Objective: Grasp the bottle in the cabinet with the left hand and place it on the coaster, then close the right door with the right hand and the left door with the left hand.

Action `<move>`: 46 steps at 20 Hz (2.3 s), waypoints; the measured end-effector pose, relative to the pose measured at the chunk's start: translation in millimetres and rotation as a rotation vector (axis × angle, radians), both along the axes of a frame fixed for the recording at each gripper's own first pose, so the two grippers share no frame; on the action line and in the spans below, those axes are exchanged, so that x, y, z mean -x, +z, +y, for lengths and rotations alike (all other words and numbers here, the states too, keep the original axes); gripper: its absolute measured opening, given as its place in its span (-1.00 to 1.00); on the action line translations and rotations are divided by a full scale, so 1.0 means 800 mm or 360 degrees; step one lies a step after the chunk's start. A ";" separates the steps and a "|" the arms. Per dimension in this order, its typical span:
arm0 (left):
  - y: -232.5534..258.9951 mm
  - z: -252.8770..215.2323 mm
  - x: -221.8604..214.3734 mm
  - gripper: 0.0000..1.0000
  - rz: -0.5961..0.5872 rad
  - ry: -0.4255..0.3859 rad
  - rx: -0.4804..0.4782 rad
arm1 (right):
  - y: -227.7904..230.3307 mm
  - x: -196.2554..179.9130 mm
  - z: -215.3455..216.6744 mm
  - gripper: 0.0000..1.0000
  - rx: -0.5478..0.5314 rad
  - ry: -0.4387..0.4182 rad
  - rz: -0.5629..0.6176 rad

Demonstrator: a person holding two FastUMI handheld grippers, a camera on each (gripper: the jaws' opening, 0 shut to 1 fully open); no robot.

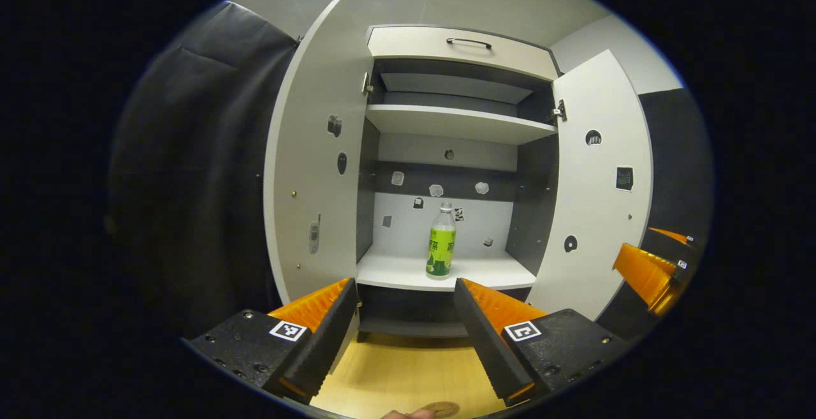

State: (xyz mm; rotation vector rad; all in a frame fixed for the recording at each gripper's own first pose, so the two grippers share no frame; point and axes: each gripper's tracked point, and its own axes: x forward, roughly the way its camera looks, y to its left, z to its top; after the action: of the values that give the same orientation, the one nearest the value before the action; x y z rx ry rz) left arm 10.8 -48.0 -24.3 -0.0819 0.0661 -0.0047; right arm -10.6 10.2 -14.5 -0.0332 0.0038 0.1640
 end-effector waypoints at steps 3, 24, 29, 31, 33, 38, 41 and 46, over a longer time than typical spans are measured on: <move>-0.007 0.005 -0.012 0.94 -0.0004 0.0050 -0.0003 | -0.001 -0.006 -0.001 0.86 -0.0003 0.0033 -0.0044; -0.069 -0.060 -0.311 0.94 0.0000 -0.0277 0.0002 | -0.030 -0.050 -0.024 0.92 0.0040 -0.0225 0.0005; -0.054 -0.086 -0.356 0.93 -0.0091 -0.0363 -0.0078 | -0.046 -0.055 -0.029 0.92 -0.0003 -0.0280 0.0062; -0.049 -0.091 -0.376 0.94 -0.0105 -0.0359 -0.0091 | -0.050 -0.055 -0.033 0.92 0.0009 -0.0307 0.0081; -0.051 -0.091 -0.393 0.94 -0.0089 -0.0349 -0.0098 | -0.050 -0.055 -0.035 0.86 0.0032 -0.0317 0.0081; -0.047 -0.089 -0.435 0.94 -0.0088 -0.0338 -0.0065 | -0.049 -0.051 -0.045 0.86 0.0026 -0.0369 0.0097; -0.055 -0.086 -0.459 0.92 -0.0059 -0.0332 -0.0084 | -0.049 -0.051 -0.047 0.86 0.0010 -0.0390 0.0104; -0.042 -0.090 -0.430 0.60 -0.0080 -0.0417 -0.0002 | -0.045 -0.050 -0.044 0.86 -0.0054 -0.0376 0.0112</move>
State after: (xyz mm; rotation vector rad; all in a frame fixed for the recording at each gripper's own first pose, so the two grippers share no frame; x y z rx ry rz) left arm 355.2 -119.6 -58.1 -0.0715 0.0264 -0.2683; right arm 29.5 -24.7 -50.8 0.0069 0.0749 -0.0709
